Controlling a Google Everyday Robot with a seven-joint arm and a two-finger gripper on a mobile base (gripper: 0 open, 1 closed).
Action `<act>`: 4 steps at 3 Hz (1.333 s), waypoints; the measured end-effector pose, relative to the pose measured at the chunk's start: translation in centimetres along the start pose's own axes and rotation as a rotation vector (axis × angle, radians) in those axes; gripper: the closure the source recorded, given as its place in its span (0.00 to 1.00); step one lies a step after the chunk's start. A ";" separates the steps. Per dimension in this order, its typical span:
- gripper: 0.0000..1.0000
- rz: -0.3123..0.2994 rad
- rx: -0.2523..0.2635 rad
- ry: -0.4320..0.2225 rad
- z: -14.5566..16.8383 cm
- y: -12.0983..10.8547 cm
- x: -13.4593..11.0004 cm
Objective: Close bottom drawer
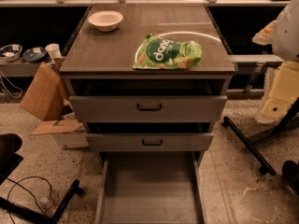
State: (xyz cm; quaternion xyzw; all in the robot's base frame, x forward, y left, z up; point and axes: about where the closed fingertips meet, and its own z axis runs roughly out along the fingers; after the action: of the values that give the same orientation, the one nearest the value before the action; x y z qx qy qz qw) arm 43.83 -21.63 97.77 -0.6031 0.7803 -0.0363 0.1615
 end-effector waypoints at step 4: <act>0.00 0.089 0.036 -0.051 10.0 6.2 -1.7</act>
Offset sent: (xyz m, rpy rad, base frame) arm -0.0079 0.0134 -0.0556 0.0793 0.0228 -0.0172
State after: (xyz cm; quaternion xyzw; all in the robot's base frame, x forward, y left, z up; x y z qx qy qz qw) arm 41.39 -16.91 87.16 -0.5654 0.8012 -0.0278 0.1939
